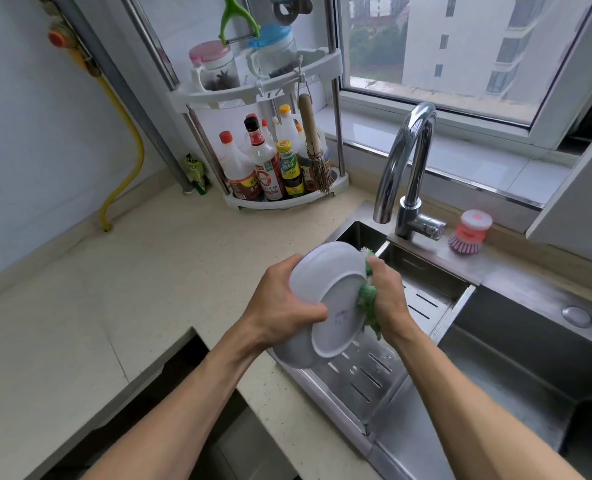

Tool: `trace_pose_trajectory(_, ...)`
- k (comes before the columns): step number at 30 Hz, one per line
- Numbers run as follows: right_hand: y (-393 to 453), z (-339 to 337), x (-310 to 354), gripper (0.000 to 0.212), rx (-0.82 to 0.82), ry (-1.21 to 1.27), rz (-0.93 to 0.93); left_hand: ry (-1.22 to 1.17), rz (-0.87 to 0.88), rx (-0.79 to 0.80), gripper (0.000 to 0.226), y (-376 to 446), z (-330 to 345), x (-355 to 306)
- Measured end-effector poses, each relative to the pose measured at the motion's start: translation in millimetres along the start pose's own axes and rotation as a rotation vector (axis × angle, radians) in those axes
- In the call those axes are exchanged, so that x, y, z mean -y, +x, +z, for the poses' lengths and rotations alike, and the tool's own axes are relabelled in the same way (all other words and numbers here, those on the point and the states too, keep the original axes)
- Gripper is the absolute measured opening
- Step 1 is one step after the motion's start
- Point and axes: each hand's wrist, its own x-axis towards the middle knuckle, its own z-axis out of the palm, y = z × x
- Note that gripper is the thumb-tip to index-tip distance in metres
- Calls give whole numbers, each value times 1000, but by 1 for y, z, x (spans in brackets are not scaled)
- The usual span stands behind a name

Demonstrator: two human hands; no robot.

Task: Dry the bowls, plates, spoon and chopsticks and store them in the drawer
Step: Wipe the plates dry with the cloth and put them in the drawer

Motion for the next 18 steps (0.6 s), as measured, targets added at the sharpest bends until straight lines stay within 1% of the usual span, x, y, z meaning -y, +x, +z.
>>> trace_pose_trajectory(2, 0, -6, 8, 51, 13, -30, -56, -96, -68, 37, 61, -4, -6, 6)
trace_pose_trajectory(4, 2, -10, 17, 47, 61, -158, -120, -91, -141, 120, 65, 0, -16, 6)
trace_pose_trajectory(6, 3, -8, 29, 42, 140, -299, -181, 10, -184, 208, 56, 9, -22, 0)
trace_pose_trajectory(8, 2, -2, 41, 46, 226, -420, -241, 67, -184, 269, 44, 17, -21, -7)
trace_pose_trajectory(9, 1, 1, 45, 47, 242, -460, -264, 87, -175, 277, 42, 20, -19, -9)
trace_pose_trajectory(11, -4, 9, 48, 45, 211, -534, -326, 115, -158, 254, 38, 24, -15, -9)
trace_pose_trajectory(13, -15, 17, 42, 39, 204, -612, -448, 117, -148, 188, 33, 23, -11, -6)
trace_pose_trajectory(15, -25, 24, 32, 45, 160, -676, -628, 96, -127, 129, 32, 23, -6, -5)
trace_pose_trajectory(16, -25, 24, 28, 46, 139, -646, -655, 95, -113, 118, 33, 22, -4, -5)
trace_pose_trajectory(17, -22, 20, 28, 44, 123, -574, -606, 102, -104, 117, 34, 21, -2, -5)
trace_pose_trajectory(18, -19, 18, 29, 41, 111, -475, -487, 106, -96, 112, 37, 19, -3, -5)
